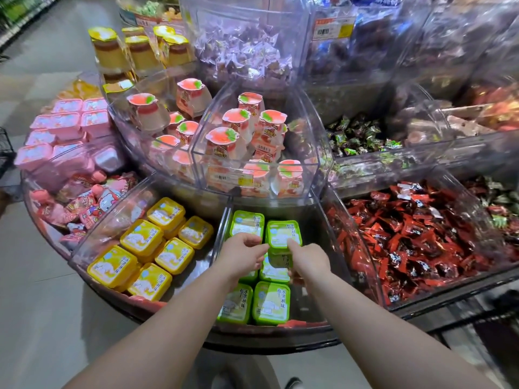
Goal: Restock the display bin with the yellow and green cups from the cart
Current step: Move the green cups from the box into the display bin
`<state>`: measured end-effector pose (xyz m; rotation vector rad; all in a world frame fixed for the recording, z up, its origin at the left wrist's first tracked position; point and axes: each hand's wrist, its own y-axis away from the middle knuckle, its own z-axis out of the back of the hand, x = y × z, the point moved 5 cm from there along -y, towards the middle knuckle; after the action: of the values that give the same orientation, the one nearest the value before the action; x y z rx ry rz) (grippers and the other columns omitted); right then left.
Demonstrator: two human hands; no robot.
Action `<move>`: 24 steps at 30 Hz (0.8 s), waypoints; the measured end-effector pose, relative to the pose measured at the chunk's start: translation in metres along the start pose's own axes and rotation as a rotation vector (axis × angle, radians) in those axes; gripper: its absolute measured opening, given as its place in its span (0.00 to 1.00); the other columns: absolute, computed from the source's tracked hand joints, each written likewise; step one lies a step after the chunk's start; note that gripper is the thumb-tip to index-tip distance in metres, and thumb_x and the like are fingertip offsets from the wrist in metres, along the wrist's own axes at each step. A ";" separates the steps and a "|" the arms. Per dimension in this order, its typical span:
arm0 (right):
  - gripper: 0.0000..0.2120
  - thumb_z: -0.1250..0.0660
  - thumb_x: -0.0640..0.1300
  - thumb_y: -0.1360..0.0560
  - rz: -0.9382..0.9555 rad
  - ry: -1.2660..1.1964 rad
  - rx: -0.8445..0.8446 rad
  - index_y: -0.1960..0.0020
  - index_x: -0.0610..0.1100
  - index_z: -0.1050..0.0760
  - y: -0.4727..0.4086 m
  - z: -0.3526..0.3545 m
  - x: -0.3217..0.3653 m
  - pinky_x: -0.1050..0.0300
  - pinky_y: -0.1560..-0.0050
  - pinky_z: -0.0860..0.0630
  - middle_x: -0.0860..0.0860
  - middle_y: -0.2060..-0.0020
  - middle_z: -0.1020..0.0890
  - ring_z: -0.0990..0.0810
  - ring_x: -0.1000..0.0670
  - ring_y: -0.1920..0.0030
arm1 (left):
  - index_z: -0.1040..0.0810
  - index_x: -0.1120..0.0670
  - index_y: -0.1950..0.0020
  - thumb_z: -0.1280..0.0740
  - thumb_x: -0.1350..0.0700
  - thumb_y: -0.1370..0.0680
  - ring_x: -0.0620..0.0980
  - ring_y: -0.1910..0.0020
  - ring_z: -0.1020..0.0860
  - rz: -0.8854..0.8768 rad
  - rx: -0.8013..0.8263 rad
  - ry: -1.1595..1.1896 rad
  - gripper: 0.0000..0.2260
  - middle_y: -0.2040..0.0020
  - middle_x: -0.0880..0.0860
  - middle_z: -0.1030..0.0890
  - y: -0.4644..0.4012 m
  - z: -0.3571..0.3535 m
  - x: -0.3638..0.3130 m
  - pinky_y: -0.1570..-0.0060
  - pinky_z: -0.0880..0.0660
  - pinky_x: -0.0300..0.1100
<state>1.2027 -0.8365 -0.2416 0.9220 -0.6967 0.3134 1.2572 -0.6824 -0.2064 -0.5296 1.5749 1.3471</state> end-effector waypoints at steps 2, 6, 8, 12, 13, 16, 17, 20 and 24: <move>0.30 0.33 0.60 0.31 0.030 0.035 -0.102 0.41 0.37 0.29 -0.008 0.008 0.005 0.48 0.59 0.18 0.42 0.54 0.18 0.17 0.42 0.61 | 0.26 0.59 0.44 0.31 0.61 0.24 0.49 0.62 0.24 0.008 -0.010 -0.023 0.10 0.57 0.53 0.23 -0.001 0.003 0.002 0.57 0.21 0.42; 0.20 0.36 0.50 0.24 0.050 -0.080 -0.035 0.35 0.43 0.31 -0.011 0.004 0.008 0.54 0.67 0.23 0.44 0.57 0.19 0.21 0.47 0.68 | 0.24 0.57 0.46 0.30 0.58 0.25 0.50 0.65 0.25 0.035 -0.032 -0.079 0.09 0.59 0.53 0.22 -0.006 0.007 0.006 0.59 0.23 0.47; 0.15 0.38 0.48 0.22 0.038 -0.149 0.022 0.40 0.41 0.26 -0.012 -0.005 0.009 0.56 0.71 0.27 0.44 0.64 0.21 0.24 0.49 0.73 | 0.23 0.55 0.46 0.30 0.56 0.25 0.49 0.63 0.24 0.021 -0.050 -0.122 0.09 0.55 0.50 0.21 -0.009 0.008 0.003 0.59 0.23 0.46; 0.11 0.40 0.46 0.23 0.080 -0.136 0.077 0.49 0.39 0.26 -0.010 -0.012 0.014 0.55 0.70 0.31 0.46 0.70 0.26 0.27 0.45 0.71 | 0.23 0.53 0.43 0.30 0.55 0.25 0.47 0.58 0.23 -0.009 -0.051 -0.186 0.11 0.48 0.50 0.20 -0.011 0.009 -0.001 0.63 0.25 0.41; 0.10 0.39 0.46 0.23 0.084 -0.127 0.093 0.50 0.40 0.26 -0.007 -0.011 0.016 0.56 0.70 0.32 0.46 0.70 0.26 0.27 0.45 0.70 | 0.23 0.53 0.42 0.30 0.55 0.25 0.47 0.58 0.23 -0.013 -0.045 -0.201 0.12 0.48 0.49 0.20 -0.011 0.009 -0.001 0.64 0.27 0.40; 0.17 0.37 0.50 0.25 0.092 -0.047 0.083 0.39 0.44 0.27 -0.004 -0.005 0.015 0.58 0.72 0.28 0.46 0.63 0.21 0.23 0.46 0.67 | 0.22 0.53 0.43 0.29 0.54 0.25 0.48 0.54 0.22 -0.030 -0.025 -0.203 0.12 0.48 0.49 0.20 -0.011 0.006 -0.002 0.62 0.27 0.40; 0.23 0.36 0.52 0.27 0.105 -0.010 0.060 0.35 0.45 0.28 -0.003 -0.002 0.014 0.57 0.67 0.24 0.46 0.57 0.19 0.21 0.46 0.63 | 0.22 0.53 0.45 0.29 0.55 0.25 0.48 0.54 0.22 -0.039 -0.025 -0.196 0.10 0.49 0.50 0.20 -0.010 0.005 -0.004 0.61 0.27 0.41; 0.29 0.34 0.52 0.29 0.148 0.032 -0.006 0.30 0.47 0.32 0.016 0.013 0.017 0.52 0.50 0.22 0.48 0.45 0.20 0.21 0.47 0.54 | 0.22 0.53 0.49 0.30 0.58 0.25 0.46 0.57 0.24 -0.101 -0.041 -0.189 0.06 0.53 0.48 0.21 -0.007 -0.003 -0.019 0.56 0.28 0.40; 0.17 0.34 0.47 0.25 0.333 0.088 -0.079 0.36 0.49 0.26 0.050 0.045 0.038 0.67 0.57 0.30 0.55 0.54 0.20 0.23 0.54 0.57 | 0.22 0.52 0.48 0.30 0.56 0.25 0.48 0.56 0.24 -0.204 -0.061 -0.218 0.08 0.51 0.50 0.20 0.000 -0.024 -0.050 0.58 0.29 0.41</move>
<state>1.1862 -0.8455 -0.1667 0.7113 -0.7757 0.6141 1.2701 -0.7173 -0.1649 -0.5454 1.2715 1.2549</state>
